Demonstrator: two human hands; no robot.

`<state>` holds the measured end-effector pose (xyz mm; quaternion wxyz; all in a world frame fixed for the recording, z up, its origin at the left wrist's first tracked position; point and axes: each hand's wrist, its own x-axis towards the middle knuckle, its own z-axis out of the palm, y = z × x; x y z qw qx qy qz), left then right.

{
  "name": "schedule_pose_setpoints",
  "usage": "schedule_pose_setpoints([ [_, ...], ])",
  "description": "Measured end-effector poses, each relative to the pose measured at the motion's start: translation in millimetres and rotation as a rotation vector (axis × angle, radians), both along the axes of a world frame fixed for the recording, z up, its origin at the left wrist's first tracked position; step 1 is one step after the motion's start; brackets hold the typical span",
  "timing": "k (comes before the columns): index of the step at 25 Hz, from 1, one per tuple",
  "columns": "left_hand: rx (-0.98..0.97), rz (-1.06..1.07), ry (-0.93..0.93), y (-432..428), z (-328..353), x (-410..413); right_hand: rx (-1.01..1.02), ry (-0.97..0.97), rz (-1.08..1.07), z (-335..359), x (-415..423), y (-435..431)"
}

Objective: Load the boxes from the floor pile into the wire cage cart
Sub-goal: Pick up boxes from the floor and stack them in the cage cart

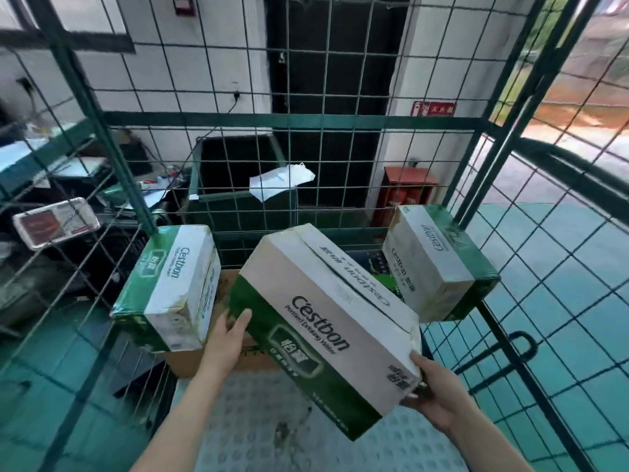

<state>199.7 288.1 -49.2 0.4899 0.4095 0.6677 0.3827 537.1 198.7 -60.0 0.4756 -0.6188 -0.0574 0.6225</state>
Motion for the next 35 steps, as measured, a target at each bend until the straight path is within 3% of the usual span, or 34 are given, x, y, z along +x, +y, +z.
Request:
schedule_pose_setpoints([
  [4, -0.063, -0.037, -0.022, 8.8, 9.5, 47.7, 0.032, 0.163, 0.012, 0.1, 25.5, 25.8],
  [8, -0.032, -0.096, -0.21, 18.7, 16.6, 98.7, 0.065, 0.296, 0.011, -0.5, 39.0, 52.9],
  [13, -0.007, -0.155, -0.318, 42.2, 23.2, 139.3, 0.121, 0.327, -0.053, -1.9, 63.5, 67.1],
  [18, 0.004, -0.197, -0.422, 63.2, 36.1, 199.0, 0.179, 0.164, -0.097, 24.4, 111.3, 70.0],
  [24, 0.017, -0.35, -0.413, 88.2, 54.6, 283.9, 0.243, -0.166, -0.183, 74.8, 179.2, 66.6],
  [30, 0.03, -0.512, -0.362, 104.6, 83.9, 363.6, 0.241, -0.266, -0.154, 105.2, 237.2, 80.2],
  [35, 0.029, -0.6, -0.259, 112.7, 90.2, 396.5, 0.197, -0.338, -0.167, 91.3, 264.0, 102.5],
])
